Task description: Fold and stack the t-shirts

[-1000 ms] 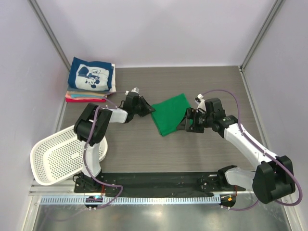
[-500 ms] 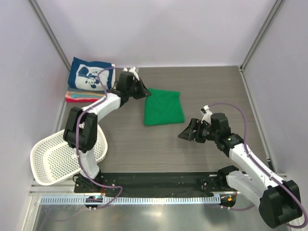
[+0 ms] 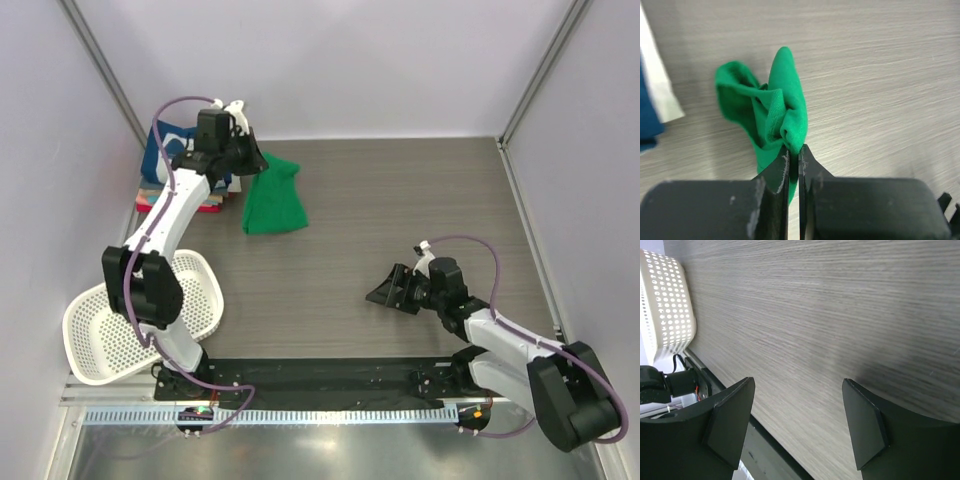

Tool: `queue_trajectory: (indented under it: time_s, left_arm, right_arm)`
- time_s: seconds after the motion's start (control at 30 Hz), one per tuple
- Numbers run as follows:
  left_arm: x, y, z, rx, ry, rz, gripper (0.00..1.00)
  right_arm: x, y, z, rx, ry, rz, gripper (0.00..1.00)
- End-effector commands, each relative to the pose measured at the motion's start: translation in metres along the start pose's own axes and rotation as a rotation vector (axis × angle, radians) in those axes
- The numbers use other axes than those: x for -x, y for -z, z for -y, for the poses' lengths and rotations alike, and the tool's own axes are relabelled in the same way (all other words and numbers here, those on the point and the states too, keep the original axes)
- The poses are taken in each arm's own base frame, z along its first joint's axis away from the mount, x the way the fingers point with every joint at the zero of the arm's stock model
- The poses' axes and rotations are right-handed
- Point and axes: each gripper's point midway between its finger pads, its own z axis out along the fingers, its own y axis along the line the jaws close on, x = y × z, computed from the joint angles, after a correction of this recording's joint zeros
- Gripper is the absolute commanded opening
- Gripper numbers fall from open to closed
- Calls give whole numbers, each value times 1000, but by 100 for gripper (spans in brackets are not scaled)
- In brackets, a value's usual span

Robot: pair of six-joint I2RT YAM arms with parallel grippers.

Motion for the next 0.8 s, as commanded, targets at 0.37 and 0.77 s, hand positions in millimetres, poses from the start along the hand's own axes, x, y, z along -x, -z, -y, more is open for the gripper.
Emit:
queue_trajectory:
  time_s: [0.37, 0.77]
  left_arm:
    - [120, 129, 13, 56, -189, 263, 0]
    - [165, 160, -2, 84, -237, 348, 0]
  right_arm:
    - [20, -7, -15, 68, 65, 66, 76]
    - [19, -8, -15, 73, 70, 61, 77]
